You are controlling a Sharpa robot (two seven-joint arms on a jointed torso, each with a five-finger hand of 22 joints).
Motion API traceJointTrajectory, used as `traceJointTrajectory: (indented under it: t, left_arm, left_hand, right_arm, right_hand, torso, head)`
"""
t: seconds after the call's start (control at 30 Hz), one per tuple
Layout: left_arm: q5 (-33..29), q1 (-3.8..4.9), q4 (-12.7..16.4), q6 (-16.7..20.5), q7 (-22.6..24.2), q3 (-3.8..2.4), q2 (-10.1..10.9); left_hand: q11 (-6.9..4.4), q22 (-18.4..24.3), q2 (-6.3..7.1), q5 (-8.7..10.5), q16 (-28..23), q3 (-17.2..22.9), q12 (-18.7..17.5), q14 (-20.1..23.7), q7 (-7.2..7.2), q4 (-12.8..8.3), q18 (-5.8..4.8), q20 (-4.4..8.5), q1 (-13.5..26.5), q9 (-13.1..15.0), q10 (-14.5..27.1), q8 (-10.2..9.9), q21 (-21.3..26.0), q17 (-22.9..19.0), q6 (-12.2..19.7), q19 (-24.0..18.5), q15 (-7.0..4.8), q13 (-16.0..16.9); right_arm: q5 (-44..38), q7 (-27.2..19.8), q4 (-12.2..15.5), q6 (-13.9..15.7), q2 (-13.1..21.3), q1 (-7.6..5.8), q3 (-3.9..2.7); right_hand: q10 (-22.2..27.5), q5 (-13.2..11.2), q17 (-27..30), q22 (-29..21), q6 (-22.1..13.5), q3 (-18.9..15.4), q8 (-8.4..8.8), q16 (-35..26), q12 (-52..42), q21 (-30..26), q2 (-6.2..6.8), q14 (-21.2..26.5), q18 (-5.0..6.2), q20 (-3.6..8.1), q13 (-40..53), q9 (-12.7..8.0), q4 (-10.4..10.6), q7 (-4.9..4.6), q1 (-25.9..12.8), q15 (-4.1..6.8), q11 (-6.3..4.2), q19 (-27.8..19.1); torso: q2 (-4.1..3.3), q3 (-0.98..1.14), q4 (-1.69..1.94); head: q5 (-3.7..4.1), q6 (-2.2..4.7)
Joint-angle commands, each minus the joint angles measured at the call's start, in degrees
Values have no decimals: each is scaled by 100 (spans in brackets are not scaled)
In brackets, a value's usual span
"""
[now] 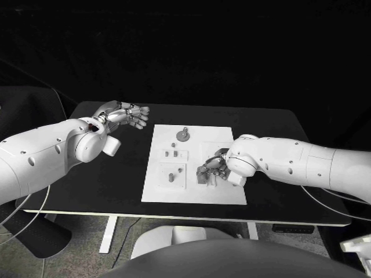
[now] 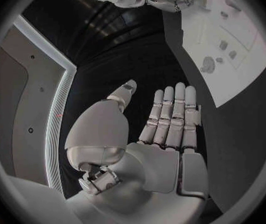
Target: Assemble the parts on the task board
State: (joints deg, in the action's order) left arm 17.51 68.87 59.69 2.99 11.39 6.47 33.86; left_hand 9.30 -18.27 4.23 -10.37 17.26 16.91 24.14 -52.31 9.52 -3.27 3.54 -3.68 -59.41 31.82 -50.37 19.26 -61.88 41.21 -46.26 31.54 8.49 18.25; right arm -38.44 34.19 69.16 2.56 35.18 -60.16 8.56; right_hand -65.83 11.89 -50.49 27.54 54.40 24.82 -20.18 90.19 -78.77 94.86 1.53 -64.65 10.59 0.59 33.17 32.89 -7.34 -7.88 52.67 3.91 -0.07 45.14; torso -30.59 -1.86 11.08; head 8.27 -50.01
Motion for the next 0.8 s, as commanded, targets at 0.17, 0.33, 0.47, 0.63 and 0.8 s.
traceJointTrajectory:
  t: [0.17,0.33,0.47,0.63,0.8]
  left_arm:
    - [19,5,7,-65,33,-6,-17]
    - [20,5,3,-73,33,-6,-20]
    - [23,5,4,-85,21,-6,-20]
    - [25,5,4,-84,19,-6,-14]
    - [27,6,5,-83,16,-6,-12]
  left_hand:
    - [-8,-8,-1,-17,-23,-32,-37,-5,-10,8,-29,0,68,-2,-37,-24,35,-11,-21,-1,12,8]
    - [-7,-8,-2,-17,-25,-34,-38,-1,-10,8,-30,0,69,-2,-36,-24,37,-13,-21,-3,13,8]
    - [-7,-8,-3,-17,-27,-34,-39,3,-10,9,-30,-1,71,-2,-35,-25,39,-14,-21,-5,13,8]
    - [-7,-8,-4,-17,-29,-36,-41,6,-10,10,-31,-1,73,-2,-34,-25,40,-15,-21,-7,14,7]
    - [-7,-7,-5,-17,-31,-37,-42,10,-10,11,-31,-1,76,-2,-33,-25,42,-17,-22,-9,14,7]
  right_arm:
    - [51,18,-133,-279,-46,22,33]
    - [51,24,-182,-360,-59,22,48]
    - [31,27,-205,-395,-53,22,55]
    - [5,32,-206,-402,-30,22,62]
    - [47,40,-187,-479,-15,22,67]
  right_hand:
    - [2,35,-5,6,76,-14,4,28,-13,535,-51,24,76,-42,1,-21,35,-79,-32,34,-3,0]
    - [7,31,-4,6,73,-20,8,27,-10,533,-54,28,74,-44,-1,-23,43,-80,-49,32,-1,-2]
    - [13,28,-3,5,69,-26,12,25,-7,531,-55,33,73,-46,-2,-26,50,-81,-66,31,2,-5]
    - [16,26,-3,5,67,-30,15,24,-5,530,-56,36,72,-47,-2,-28,54,-81,-76,30,3,-7]
    - [21,24,-2,5,64,-38,19,22,-2,529,-58,40,71,-49,-3,-31,62,-82,-97,28,6,-9]
  torso:
    - [1,1,0]
    - [1,0,-4]
    - [-1,-1,-2]
    - [0,1,-4]
    - [1,2,-6]
  head:
    - [-15,1]
    - [-23,1]
    - [-19,1]
    - [-20,1]
    - [-17,1]
